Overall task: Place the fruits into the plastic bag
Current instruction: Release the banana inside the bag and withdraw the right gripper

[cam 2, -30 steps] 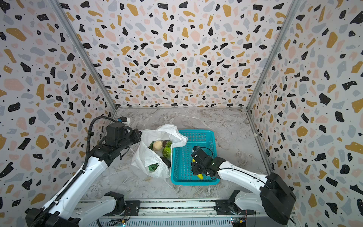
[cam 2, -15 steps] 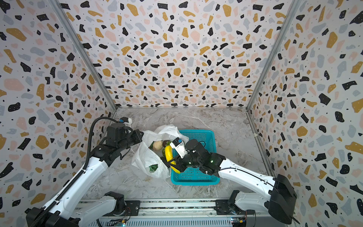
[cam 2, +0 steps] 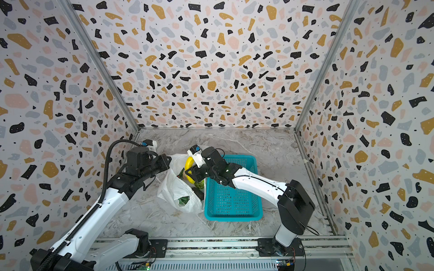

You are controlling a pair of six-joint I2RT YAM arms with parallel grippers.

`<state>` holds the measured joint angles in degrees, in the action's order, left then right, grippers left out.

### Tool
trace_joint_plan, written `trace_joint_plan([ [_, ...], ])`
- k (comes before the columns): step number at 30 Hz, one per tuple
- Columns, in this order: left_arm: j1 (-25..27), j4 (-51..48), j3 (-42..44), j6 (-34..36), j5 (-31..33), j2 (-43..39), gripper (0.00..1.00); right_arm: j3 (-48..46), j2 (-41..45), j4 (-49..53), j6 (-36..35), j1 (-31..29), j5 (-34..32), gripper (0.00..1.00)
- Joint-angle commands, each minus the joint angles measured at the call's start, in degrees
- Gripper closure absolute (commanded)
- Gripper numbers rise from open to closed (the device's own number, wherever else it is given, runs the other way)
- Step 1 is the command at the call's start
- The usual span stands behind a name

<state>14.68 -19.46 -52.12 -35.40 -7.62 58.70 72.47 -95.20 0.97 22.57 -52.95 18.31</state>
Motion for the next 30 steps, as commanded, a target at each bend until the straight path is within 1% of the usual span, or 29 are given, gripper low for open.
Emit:
trace_joint_plan([
  [1, -0.15, 1.57, 0.67, -1.15, -0.06, -0.96, 1.00, 1.63, 0.46, -2.89, 0.83, -0.78, 4.05, 0.34],
  [3, -0.13, 1.89, 1.05, -1.34, -0.13, -0.81, 1.00, 0.87, 1.41, -3.33, 0.50, -1.34, 3.97, 0.23],
  [4, -0.18, 1.89, 1.15, -1.39, 0.05, -0.84, 1.00, 0.52, 1.96, -3.16, 0.29, -1.37, 3.65, 0.21],
  [9, -0.17, 1.55, 0.79, -0.73, 0.76, -0.34, 1.00, -3.23, 8.00, -1.97, -0.62, -1.32, 0.69, 0.18],
  [12, -0.23, 1.68, 0.70, -0.72, 1.02, 0.10, 1.00, -6.33, 12.57, -1.74, -1.03, -1.37, 0.69, 0.18],
  [18, -0.16, 2.00, 0.70, -0.55, 1.29, 0.64, 1.00, -11.90, 19.38, 0.33, -2.75, -1.85, 7.25, 0.14],
  [20, -0.13, 1.97, 0.70, -0.46, 1.30, 0.72, 1.00, -13.79, 21.00, 1.69, -3.78, -2.41, 10.36, 0.10],
  [22, -0.15, 1.89, 0.80, -0.29, 1.37, 0.64, 1.00, -15.15, 21.76, 3.81, -5.07, -3.37, 11.84, 0.05],
  [25, -0.17, 1.94, 0.88, -0.31, 1.39, 0.64, 1.00, -16.54, 21.06, 6.89, -6.29, -5.11, 12.30, 0.04],
  [28, -0.20, 2.01, 0.88, -0.29, 1.38, 0.55, 1.00, -17.91, 18.76, 7.29, -6.70, -6.49, 11.71, 0.04],
  [29, -0.18, 2.05, 0.95, -0.36, 1.38, 0.58, 1.00, -18.39, 17.83, 6.67, -6.80, -6.82, 11.59, 0.05],
  [30, -0.20, 1.98, 0.89, -0.37, 1.38, 0.55, 1.00, -18.66, 17.09, 5.86, -6.66, -6.83, 11.58, 0.09],
])
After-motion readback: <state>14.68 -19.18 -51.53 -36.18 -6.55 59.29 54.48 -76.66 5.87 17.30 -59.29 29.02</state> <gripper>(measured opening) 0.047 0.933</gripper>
